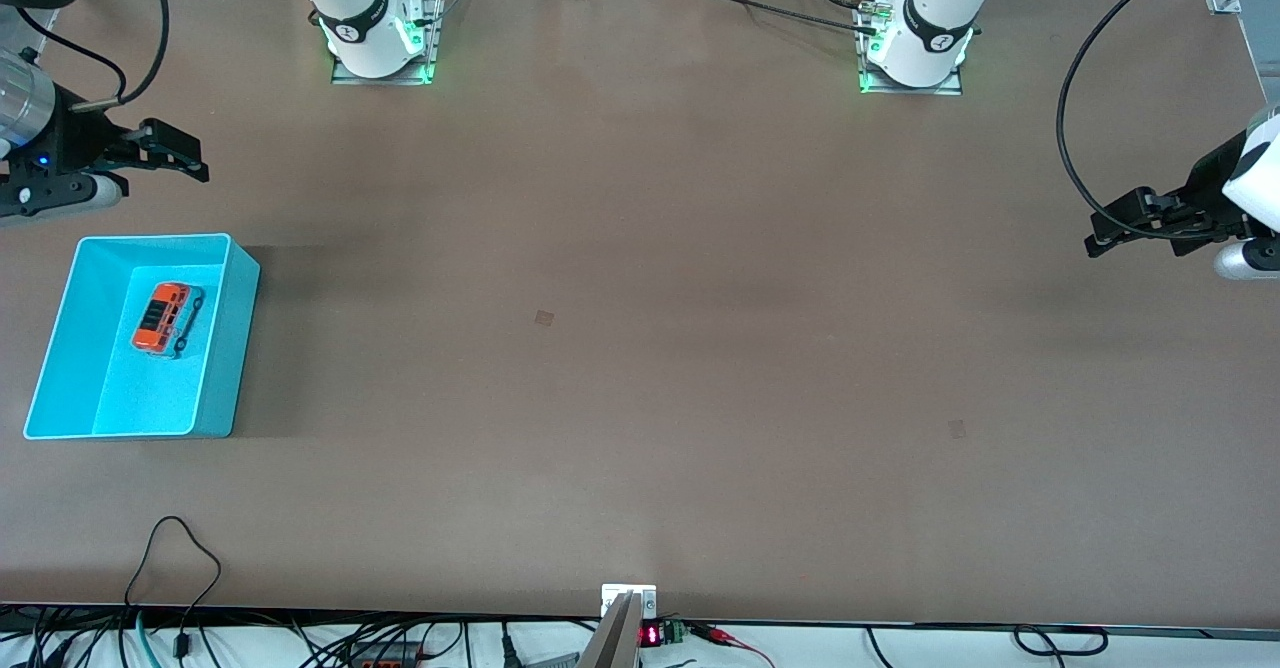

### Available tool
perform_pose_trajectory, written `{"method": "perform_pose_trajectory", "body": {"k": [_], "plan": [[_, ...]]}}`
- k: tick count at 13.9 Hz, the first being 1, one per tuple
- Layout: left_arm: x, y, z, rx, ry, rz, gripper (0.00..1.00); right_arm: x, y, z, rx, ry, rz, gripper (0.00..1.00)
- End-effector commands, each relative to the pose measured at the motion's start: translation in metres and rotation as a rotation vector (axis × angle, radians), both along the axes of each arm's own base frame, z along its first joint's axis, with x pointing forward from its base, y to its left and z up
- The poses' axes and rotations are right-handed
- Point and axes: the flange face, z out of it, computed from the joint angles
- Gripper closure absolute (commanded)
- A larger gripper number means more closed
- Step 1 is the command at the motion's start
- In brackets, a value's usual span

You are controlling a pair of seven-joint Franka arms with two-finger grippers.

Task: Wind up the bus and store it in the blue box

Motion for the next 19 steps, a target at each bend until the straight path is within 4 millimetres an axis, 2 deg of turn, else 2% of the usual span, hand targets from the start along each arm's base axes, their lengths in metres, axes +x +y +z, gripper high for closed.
{"method": "perform_pose_trajectory", "body": {"k": [1,3,5,6,7,10,11,15,16,19], "plan": [[-0.006,0.001,0.007,0.008,0.006,-0.015,0.0,0.01,0.008,0.008,-0.002,-0.017,0.014,0.0],[-0.008,0.001,0.007,0.008,0.012,-0.015,0.0,0.015,0.024,0.016,-0.015,-0.037,0.036,0.0],[-0.008,0.001,0.007,0.008,0.013,-0.015,0.0,0.025,0.013,0.008,-0.008,-0.033,0.02,0.0],[-0.008,0.001,0.007,0.008,0.013,-0.015,0.0,0.031,0.007,0.01,-0.007,-0.033,0.009,0.0],[-0.008,0.002,0.007,0.008,0.013,-0.014,0.0,0.034,0.016,0.022,-0.019,-0.058,0.024,0.0],[-0.008,0.002,0.007,0.008,0.013,-0.014,0.0,0.035,-0.002,0.023,-0.035,-0.07,-0.009,0.0],[-0.008,0.002,0.007,0.008,0.013,-0.014,0.0,0.035,-0.003,0.022,-0.034,-0.067,-0.015,0.0],[-0.007,0.008,0.006,0.007,0.013,-0.001,0.0,0.039,0.016,0.017,-0.049,-0.067,-0.157,0.0],[-0.007,0.013,0.006,0.007,0.013,0.006,0.0,0.039,0.017,0.016,-0.049,-0.068,-0.163,0.0],[-0.007,0.013,0.005,0.005,0.012,0.008,0.0,0.041,0.016,0.013,-0.055,-0.063,-0.156,0.0]]}}
